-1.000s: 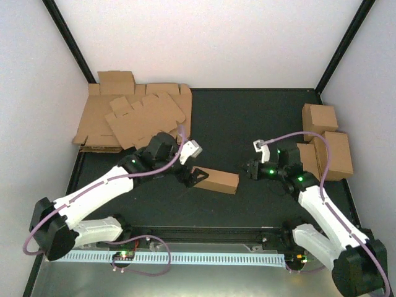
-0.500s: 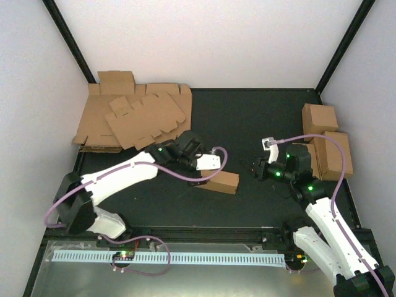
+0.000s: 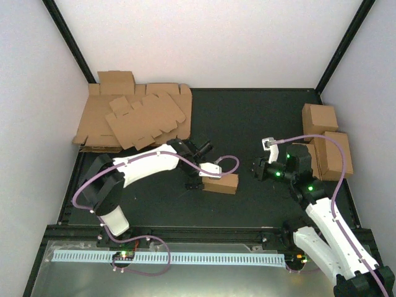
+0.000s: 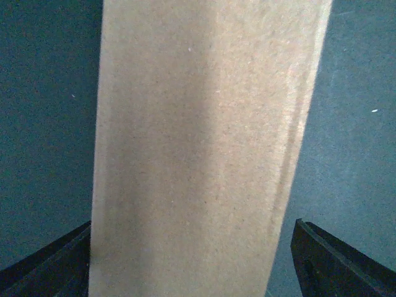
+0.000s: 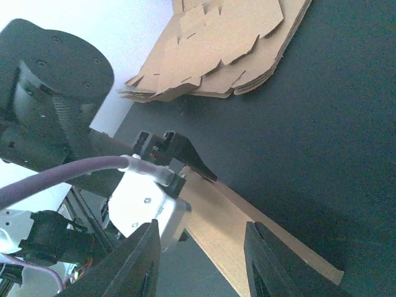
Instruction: Fold the paper box
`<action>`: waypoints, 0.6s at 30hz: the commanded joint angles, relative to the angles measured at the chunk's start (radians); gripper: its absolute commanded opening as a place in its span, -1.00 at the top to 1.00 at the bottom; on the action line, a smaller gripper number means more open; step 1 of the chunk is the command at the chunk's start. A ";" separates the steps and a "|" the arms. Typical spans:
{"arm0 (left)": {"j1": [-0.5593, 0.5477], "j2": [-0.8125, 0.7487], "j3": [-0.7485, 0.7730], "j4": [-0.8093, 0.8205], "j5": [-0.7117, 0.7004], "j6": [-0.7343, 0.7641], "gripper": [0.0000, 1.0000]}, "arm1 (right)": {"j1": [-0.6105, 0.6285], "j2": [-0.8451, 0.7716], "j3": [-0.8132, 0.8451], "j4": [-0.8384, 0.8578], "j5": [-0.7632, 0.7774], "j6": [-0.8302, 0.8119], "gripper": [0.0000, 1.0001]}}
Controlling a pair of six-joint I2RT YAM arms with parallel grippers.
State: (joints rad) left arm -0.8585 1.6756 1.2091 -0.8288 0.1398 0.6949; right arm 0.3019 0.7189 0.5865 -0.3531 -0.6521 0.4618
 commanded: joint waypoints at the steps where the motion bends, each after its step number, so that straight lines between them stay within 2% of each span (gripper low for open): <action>1: 0.006 0.034 0.037 -0.005 -0.046 -0.006 -0.60 | 0.001 -0.004 -0.010 -0.002 0.001 0.005 0.18; 5: 0.007 0.015 0.032 0.024 -0.071 -0.017 -0.28 | 0.002 -0.003 -0.011 -0.008 0.004 0.003 0.18; 8: 0.004 -0.019 0.015 0.051 -0.094 -0.028 0.09 | 0.002 0.006 -0.011 -0.016 0.008 0.004 0.18; 9: 0.000 -0.034 0.011 0.055 -0.105 -0.031 0.16 | 0.002 0.011 -0.011 -0.020 0.009 0.004 0.18; 11: -0.008 -0.058 0.008 0.056 -0.127 -0.045 0.26 | 0.001 0.026 -0.007 -0.038 0.021 0.010 0.17; 14: -0.023 -0.117 -0.016 0.084 -0.155 -0.068 0.28 | 0.001 0.064 0.035 -0.117 0.044 0.031 0.12; 15: -0.030 -0.144 -0.033 0.106 -0.169 -0.074 0.28 | 0.000 0.077 0.060 -0.151 0.055 0.043 0.02; 17: -0.046 -0.203 -0.094 0.173 -0.213 -0.084 0.28 | 0.000 0.091 0.111 -0.212 0.085 0.084 -0.41; 18: -0.060 -0.230 -0.124 0.210 -0.228 -0.078 0.29 | 0.000 0.090 0.131 -0.231 0.096 0.112 -0.54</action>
State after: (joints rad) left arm -0.8822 1.5543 1.1599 -0.7376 -0.0040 0.6380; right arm 0.3016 0.8028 0.6174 -0.4702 -0.6170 0.4976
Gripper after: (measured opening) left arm 0.418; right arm 0.646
